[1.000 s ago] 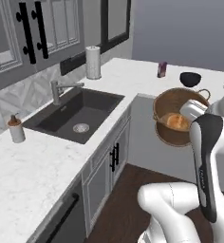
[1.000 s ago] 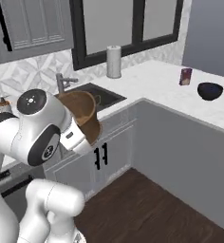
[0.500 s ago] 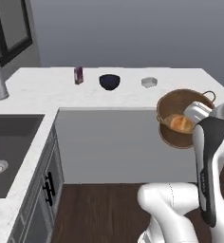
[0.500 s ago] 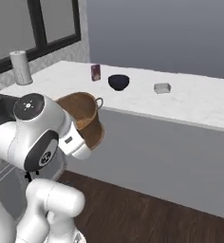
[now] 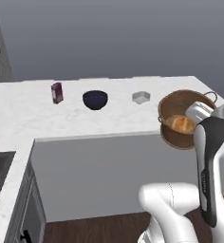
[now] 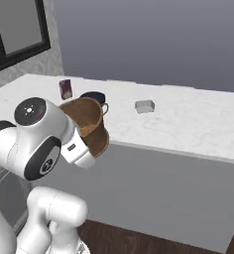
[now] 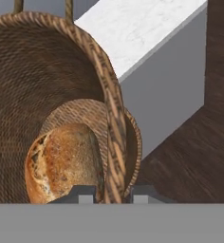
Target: Open the cabinet, pick up the bread from the cabinet and place it in the basket. Then move the basket to the dining counter.
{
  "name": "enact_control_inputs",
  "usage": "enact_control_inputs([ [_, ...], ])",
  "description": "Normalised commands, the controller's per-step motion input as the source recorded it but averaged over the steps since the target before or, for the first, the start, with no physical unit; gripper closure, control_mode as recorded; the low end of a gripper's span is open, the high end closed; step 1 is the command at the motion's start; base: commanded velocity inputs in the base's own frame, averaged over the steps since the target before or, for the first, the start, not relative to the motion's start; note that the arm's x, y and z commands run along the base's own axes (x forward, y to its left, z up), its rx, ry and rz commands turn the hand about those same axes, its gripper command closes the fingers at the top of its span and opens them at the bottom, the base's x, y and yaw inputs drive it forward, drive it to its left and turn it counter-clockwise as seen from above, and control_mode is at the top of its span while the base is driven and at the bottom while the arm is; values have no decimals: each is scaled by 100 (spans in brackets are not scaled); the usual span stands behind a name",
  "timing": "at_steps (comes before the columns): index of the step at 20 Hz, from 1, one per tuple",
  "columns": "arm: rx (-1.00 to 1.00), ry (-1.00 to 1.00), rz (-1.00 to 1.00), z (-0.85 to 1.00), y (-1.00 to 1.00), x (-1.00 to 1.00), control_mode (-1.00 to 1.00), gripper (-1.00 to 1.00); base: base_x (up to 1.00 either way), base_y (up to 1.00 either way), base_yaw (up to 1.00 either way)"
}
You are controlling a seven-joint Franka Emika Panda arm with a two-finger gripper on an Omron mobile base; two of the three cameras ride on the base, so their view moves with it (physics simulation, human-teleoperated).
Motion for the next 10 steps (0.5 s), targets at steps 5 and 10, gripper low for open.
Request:
enact_control_inputs([
  [5, 0, 0, 0, 0, 0, 0, 100, 100, 100, 0, -1],
  [10, 0, 0, 0, 0, 0, 0, 100, 100, 51, -5, 2],
])
